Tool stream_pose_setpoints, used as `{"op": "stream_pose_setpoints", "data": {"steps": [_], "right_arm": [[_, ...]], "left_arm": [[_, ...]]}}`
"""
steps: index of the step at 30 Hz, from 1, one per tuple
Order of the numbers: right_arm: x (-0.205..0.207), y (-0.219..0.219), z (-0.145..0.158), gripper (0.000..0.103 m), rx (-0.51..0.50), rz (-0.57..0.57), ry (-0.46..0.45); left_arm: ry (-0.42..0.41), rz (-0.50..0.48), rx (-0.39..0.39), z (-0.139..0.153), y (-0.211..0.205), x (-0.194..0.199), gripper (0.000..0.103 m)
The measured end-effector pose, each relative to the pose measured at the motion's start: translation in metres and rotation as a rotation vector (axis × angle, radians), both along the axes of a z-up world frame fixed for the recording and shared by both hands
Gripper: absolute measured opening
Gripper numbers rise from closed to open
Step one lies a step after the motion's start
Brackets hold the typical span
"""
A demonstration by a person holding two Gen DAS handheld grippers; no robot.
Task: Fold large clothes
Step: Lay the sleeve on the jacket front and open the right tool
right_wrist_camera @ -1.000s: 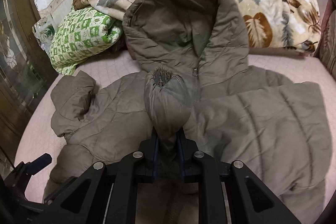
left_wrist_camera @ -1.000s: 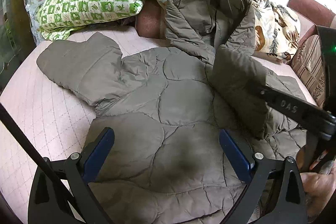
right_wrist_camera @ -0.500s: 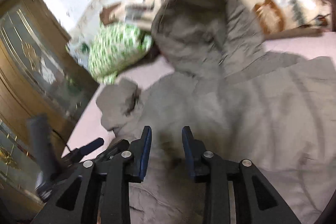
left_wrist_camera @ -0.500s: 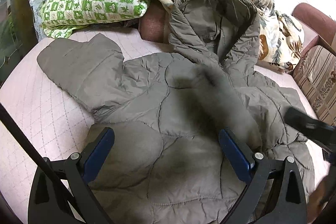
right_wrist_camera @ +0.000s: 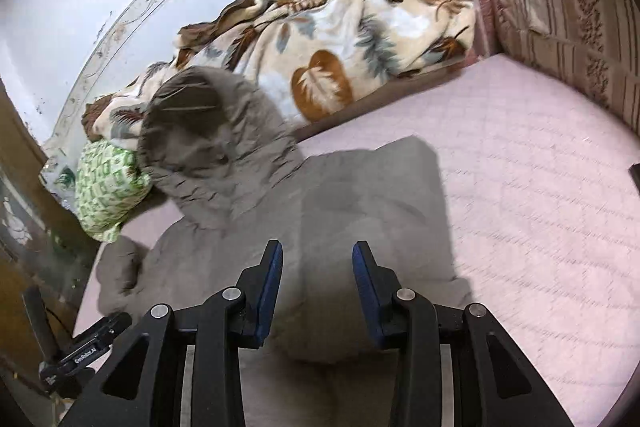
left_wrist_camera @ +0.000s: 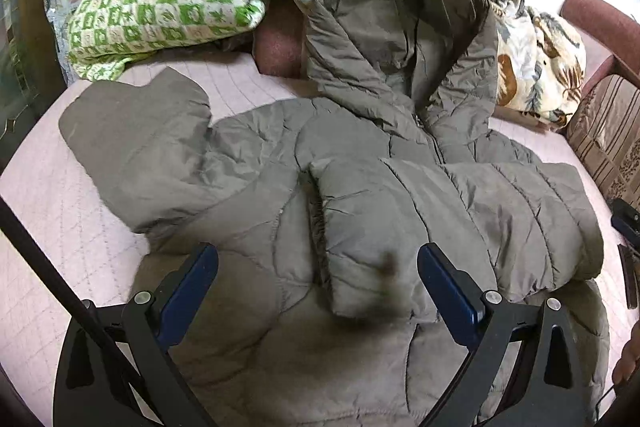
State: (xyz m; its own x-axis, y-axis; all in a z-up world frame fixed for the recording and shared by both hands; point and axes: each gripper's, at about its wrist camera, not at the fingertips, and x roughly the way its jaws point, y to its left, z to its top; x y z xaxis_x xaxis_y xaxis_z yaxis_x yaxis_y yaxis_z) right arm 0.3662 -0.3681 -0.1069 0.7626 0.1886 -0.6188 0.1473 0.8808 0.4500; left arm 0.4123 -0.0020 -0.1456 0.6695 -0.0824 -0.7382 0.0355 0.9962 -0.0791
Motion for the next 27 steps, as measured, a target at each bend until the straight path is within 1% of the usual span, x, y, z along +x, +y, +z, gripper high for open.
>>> {"op": "stream_pose_setpoints", "data": {"steps": [4, 7, 11, 13, 15, 16, 18, 21, 23, 24, 27], "right_arm": [[0.008, -0.012, -0.011, 0.039, -0.003, -0.018, 0.04], [0.013, -0.01, -0.021, 0.039, -0.022, -0.005, 0.078], [0.02, 0.0, -0.032, 0.039, -0.096, 0.011, 0.13], [0.026, 0.005, -0.04, 0.039, -0.145, 0.029, 0.179], [0.031, 0.005, -0.052, 0.038, -0.168, 0.042, 0.231], [0.034, 0.005, -0.062, 0.038, -0.171, 0.05, 0.268], [0.035, 0.003, -0.069, 0.037, -0.163, 0.05, 0.29], [0.035, 0.003, -0.068, 0.037, -0.177, 0.046, 0.3], [0.032, 0.005, -0.064, 0.037, -0.191, 0.04, 0.294], [0.028, 0.005, -0.059, 0.038, -0.191, 0.042, 0.282], [0.017, 0.011, -0.033, 0.039, -0.207, 0.041, 0.199]], "left_arm": [[0.018, -0.006, 0.03, -0.008, -0.007, 0.005, 0.1], [0.053, 0.002, 0.045, -0.018, -0.007, 0.011, 0.1], [0.09, 0.003, 0.023, -0.027, -0.002, 0.017, 0.1], [0.091, -0.001, 0.019, -0.027, -0.001, 0.018, 0.1], [0.091, -0.001, 0.024, -0.028, -0.001, 0.018, 0.1], [0.092, -0.003, 0.024, -0.028, -0.001, 0.018, 0.1], [0.092, -0.003, 0.023, -0.028, -0.001, 0.019, 0.1], [0.085, -0.005, 0.02, -0.027, 0.0, 0.018, 0.1], [0.062, 0.006, 0.012, -0.022, 0.002, 0.015, 0.1], [0.042, 0.01, 0.005, -0.018, 0.003, 0.013, 0.1], [-0.018, 0.017, -0.022, -0.005, 0.007, 0.006, 0.1]]}}
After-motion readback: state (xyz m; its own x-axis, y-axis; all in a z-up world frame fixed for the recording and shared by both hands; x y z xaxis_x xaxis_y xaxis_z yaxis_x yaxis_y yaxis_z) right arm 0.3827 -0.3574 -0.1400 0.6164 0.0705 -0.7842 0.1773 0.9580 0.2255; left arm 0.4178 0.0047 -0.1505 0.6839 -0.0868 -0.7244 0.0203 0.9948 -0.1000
